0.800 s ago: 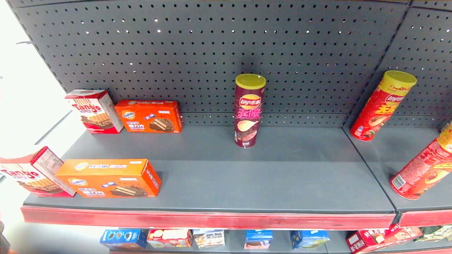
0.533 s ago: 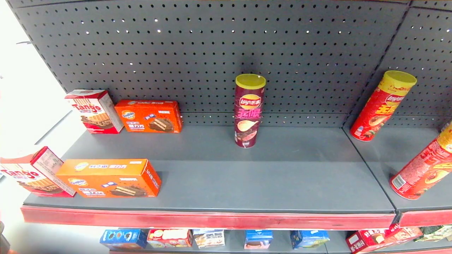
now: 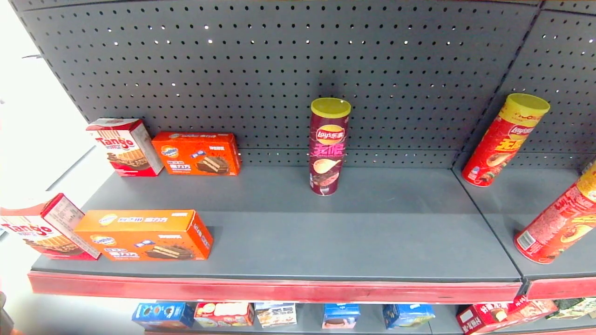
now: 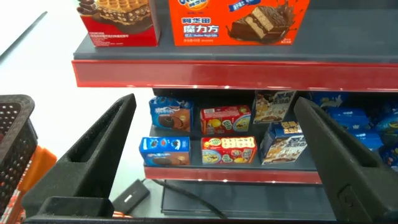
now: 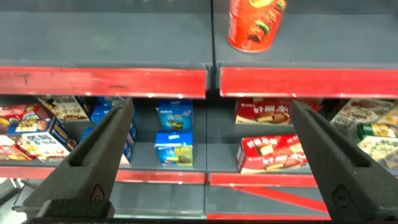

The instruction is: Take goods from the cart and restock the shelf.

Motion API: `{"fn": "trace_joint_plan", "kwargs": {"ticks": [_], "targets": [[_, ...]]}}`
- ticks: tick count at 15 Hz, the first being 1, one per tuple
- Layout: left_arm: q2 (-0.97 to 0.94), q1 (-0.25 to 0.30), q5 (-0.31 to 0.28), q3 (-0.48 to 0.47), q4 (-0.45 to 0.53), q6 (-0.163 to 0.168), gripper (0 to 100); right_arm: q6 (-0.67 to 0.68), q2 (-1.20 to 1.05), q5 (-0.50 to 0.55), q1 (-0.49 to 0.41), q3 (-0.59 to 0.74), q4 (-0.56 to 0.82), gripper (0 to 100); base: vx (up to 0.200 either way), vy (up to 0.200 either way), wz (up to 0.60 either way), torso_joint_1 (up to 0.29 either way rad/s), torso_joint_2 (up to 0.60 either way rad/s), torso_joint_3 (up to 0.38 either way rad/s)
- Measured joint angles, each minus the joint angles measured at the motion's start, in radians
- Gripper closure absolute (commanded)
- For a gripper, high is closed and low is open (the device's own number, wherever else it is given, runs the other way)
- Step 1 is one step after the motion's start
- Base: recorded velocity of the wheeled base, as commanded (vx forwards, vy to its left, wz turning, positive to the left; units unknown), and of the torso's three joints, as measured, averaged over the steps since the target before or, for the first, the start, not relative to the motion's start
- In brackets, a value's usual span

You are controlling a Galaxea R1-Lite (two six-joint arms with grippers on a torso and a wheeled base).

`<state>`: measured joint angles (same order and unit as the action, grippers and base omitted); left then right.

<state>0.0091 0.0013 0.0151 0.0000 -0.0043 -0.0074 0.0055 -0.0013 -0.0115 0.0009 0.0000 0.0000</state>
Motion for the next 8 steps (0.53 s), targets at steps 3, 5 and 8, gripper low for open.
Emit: {"fn": "trace_joint_plan", "kwargs": {"ticks": [3,5,8], "targets": [[0.0,0.0,0.0,0.0,0.0,0.0,0,0.0,0.0,0.0,0.0,0.0,0.0,0,0.0,0.0,0.6,0.006,0.01,0.001],[0.0,0.0,0.0,0.0,0.0,0.0,0,0.0,0.0,0.0,0.0,0.0,0.0,0,0.0,0.0,0.6,-0.002,0.0,0.005],[0.0,0.0,0.0,0.0,0.001,0.0,0,0.0,0.0,0.0,0.0,0.0,0.0,0,0.0,0.0,0.6,0.002,0.0,0.004]]}}
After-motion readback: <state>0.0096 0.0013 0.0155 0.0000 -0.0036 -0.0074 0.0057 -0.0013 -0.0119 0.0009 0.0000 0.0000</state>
